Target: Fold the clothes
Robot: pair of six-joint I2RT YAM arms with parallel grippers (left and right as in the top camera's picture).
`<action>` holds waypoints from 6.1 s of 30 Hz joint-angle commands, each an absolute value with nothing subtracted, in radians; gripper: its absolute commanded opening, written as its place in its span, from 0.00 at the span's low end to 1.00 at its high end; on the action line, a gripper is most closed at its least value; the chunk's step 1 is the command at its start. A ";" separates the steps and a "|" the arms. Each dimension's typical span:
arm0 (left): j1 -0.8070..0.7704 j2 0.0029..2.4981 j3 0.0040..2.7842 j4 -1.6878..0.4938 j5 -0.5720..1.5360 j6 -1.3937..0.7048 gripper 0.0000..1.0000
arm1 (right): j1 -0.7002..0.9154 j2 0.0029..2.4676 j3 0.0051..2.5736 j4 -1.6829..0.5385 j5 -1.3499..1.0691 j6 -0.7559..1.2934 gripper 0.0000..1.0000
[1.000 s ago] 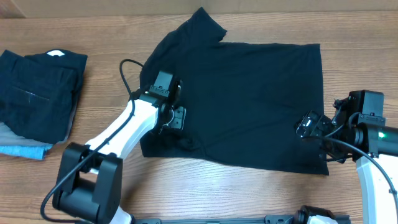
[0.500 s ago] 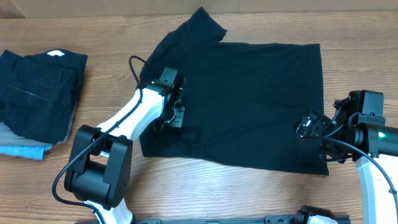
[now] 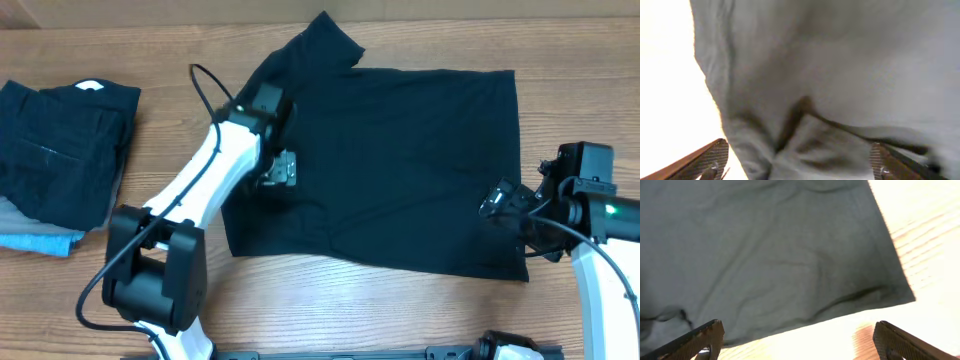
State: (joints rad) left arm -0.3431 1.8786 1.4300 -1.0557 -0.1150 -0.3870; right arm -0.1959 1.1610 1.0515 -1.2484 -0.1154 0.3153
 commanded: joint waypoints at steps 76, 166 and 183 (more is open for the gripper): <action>-0.118 1.741 0.949 -1.201 0.303 -0.472 0.45 | -0.512 1.626 0.734 -0.864 -0.068 0.621 0.10; -0.134 1.745 0.919 -0.907 0.199 -0.449 0.17 | -0.375 1.565 1.119 -0.891 -0.178 0.482 0.04; -0.141 1.745 0.995 -0.891 0.176 -0.325 0.81 | -0.375 1.565 1.119 -0.890 -0.178 0.482 0.04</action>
State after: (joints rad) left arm -0.1310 1.7504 0.9752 -0.8989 0.1856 -0.3550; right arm -0.3779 1.5921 1.1107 -0.8932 -0.1795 0.4778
